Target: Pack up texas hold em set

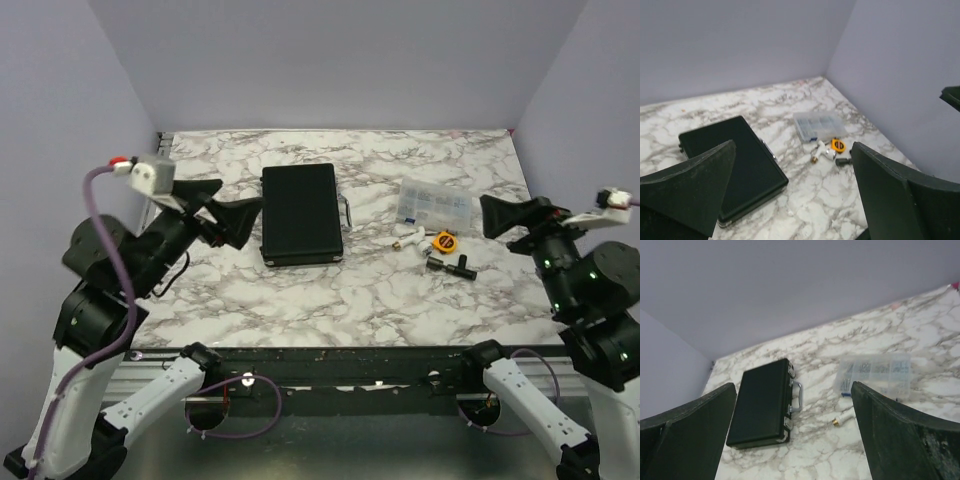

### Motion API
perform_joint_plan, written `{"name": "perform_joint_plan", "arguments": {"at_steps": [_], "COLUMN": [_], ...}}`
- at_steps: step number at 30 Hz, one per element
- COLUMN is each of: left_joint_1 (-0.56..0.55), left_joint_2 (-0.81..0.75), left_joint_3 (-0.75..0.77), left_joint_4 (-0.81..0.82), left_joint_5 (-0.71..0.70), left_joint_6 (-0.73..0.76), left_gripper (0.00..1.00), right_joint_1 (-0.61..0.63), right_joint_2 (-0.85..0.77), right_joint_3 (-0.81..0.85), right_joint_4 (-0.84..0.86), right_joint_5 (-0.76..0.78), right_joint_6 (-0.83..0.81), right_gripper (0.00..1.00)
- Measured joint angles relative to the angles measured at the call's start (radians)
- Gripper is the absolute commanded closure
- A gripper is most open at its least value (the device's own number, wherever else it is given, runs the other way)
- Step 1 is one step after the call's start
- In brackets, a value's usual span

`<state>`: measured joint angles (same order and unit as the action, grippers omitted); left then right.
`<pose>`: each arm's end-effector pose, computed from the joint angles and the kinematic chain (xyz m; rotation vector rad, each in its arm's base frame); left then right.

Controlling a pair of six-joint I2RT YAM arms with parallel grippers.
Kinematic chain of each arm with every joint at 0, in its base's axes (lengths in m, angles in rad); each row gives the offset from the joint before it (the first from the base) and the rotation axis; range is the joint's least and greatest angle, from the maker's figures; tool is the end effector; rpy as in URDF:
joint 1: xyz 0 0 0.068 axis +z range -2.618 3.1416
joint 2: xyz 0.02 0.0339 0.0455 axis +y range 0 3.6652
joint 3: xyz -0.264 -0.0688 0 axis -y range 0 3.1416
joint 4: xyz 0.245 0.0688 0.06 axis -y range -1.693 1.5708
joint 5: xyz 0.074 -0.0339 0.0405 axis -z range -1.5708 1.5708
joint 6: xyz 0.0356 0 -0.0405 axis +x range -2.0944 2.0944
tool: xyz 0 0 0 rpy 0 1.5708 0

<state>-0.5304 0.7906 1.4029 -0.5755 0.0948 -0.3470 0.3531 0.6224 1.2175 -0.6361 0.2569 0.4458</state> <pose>0.0929 -0.0584 0.4951 0.2225 1.5692 -0.7656 0.0811 0.0202 0.4500 0.2746 1.6025 0.4103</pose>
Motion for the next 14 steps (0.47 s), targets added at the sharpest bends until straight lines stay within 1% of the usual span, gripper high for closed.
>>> {"name": "perform_joint_plan", "arguments": {"at_steps": [4, 7, 10, 14], "left_joint_1": [0.000, 0.000, 0.000, 0.000], "left_joint_2": [-0.126, -0.192, -0.227, -0.235], "left_joint_3": [-0.020, -0.045, -0.074, -0.095], "left_joint_4": [0.045, 0.079, 0.098, 0.103], "left_joint_5": [-0.063, -0.112, -0.144, -0.171], "left_joint_6": [0.027, 0.042, 0.053, 0.060], "left_gripper": [0.01, 0.01, 0.01, 0.02], "right_joint_1": [0.000, 0.000, 0.000, 0.000], "right_joint_2": [-0.102, -0.146, -0.159, -0.160], "right_joint_3": [0.057, 0.084, 0.095, 0.087], "right_joint_4": [-0.015, -0.019, -0.024, -0.038], "right_joint_5": [0.055, 0.084, 0.108, 0.129], "right_joint_6": [-0.029, -0.040, -0.045, -0.047], "right_gripper": [0.00, 0.00, 0.00, 0.00]}}
